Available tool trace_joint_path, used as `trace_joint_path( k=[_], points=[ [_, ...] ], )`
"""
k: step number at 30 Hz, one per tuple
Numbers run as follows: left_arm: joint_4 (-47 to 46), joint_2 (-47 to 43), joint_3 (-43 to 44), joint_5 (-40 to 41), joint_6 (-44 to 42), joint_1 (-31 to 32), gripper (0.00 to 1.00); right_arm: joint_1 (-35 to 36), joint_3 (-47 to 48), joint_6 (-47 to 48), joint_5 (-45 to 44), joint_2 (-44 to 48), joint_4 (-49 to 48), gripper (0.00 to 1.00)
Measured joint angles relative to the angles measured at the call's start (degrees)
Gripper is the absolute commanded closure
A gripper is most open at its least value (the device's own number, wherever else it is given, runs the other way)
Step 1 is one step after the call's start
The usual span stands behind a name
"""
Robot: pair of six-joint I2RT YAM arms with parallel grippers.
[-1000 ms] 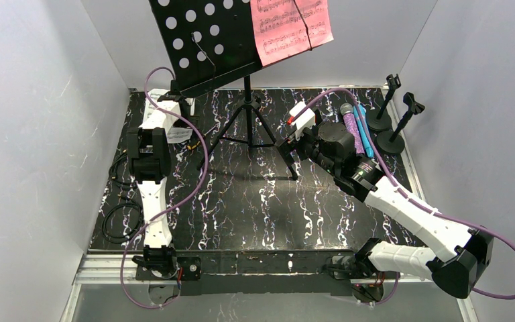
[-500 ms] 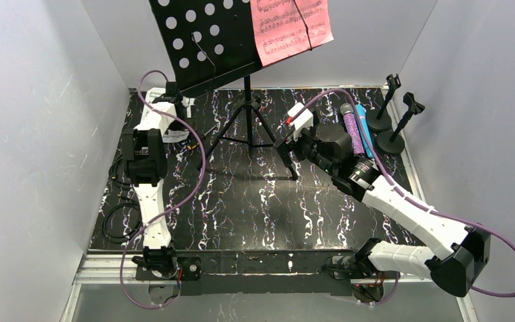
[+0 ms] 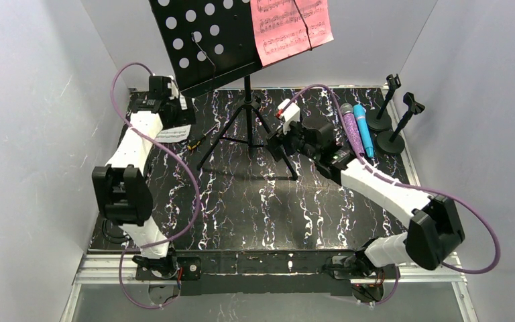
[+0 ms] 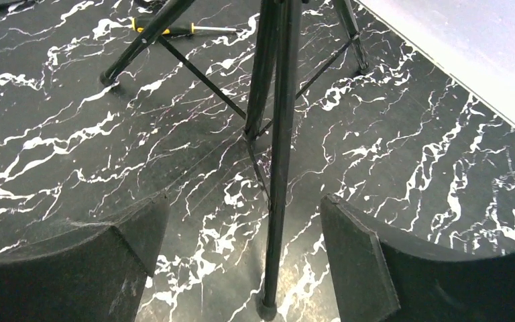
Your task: Pack up the instrument practice props
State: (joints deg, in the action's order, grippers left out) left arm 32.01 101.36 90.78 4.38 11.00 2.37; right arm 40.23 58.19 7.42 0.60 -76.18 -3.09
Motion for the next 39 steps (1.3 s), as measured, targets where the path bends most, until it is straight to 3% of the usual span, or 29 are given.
trace_joint_path(
  k=[11, 17, 24, 31, 39],
  points=[
    [3.96, -19.82, -20.26, -2.73, 5.2, 8.98, 0.03, -3.37, 0.35, -2.84, 4.81, -13.25, -13.42, 0.31],
    [6.51, -30.77, -26.93, -3.8, 7.76, 12.76, 0.03, -3.37, 4.09, -2.86, 5.2, -20.17, -17.88, 0.6],
    [8.98, -37.31, -27.89, -3.98, 8.57, 13.57, 0.03, -3.37, 4.98, -1.38, 4.35, -21.68, -19.08, 0.99],
    [10.51, -40.59, -23.61, -6.93, 9.09, 13.84, 0.04, -2.89, 0.35, -1.77, -0.39, -17.92, -20.33, 0.99],
    [9.81, -43.78, -20.48, -11.37, 10.38, 15.21, 0.04, 0.17, -6.58, -5.66, -16.09, -11.21, -20.22, 0.99]
  ],
)
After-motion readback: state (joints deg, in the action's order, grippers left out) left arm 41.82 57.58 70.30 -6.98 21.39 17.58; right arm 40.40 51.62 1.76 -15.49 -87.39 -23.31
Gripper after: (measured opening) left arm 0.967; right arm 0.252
